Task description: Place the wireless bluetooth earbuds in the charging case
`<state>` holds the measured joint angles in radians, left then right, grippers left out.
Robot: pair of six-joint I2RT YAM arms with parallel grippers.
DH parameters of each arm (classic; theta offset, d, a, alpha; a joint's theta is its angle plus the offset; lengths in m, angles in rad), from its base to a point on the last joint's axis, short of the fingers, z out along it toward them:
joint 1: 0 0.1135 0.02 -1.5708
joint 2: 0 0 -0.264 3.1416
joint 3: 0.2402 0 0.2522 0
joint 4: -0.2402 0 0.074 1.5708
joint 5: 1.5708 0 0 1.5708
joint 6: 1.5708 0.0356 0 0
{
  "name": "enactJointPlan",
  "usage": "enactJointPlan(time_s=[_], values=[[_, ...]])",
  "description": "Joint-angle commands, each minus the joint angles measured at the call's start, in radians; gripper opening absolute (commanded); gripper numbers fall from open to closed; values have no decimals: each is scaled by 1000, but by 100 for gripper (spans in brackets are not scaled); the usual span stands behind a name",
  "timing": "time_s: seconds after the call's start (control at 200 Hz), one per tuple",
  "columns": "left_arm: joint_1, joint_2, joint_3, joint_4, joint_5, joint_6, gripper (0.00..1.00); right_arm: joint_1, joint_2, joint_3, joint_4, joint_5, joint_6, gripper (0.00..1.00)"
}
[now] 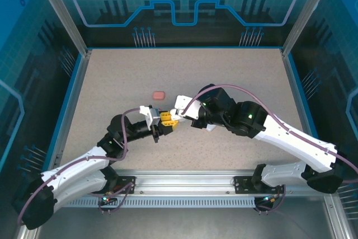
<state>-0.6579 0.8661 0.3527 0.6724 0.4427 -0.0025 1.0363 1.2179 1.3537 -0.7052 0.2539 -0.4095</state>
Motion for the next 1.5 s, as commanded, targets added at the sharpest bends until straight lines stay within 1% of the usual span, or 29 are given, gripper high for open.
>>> enactJointPlan(time_s=[0.0,0.535,0.715,0.83,0.936,1.171,1.241,1.361,1.426,1.496], values=[[-8,-1,36,45,4,-22,1,21,3,26,31,5,-6,18],[-7,1,43,53,-6,-39,1,56,43,8,36,115,-33,18],[-8,5,41,51,-13,-38,1,61,49,21,13,75,-10,19],[-8,7,38,52,-22,-31,1,61,48,38,-9,38,23,24],[-8,12,36,54,-22,-28,1,59,46,61,-23,18,52,33],[-7,20,32,62,-22,-25,1,41,17,145,-23,-48,140,58],[-8,20,26,69,-26,-25,1,20,-2,158,-19,-76,177,62],[-8,9,17,73,-30,-21,1,-32,-36,158,-9,-74,266,68],[-7,-4,11,74,-35,-18,1,-85,-60,134,-2,-67,341,71],[-8,-27,3,75,-41,-14,1,-158,-85,91,7,-74,434,71]])
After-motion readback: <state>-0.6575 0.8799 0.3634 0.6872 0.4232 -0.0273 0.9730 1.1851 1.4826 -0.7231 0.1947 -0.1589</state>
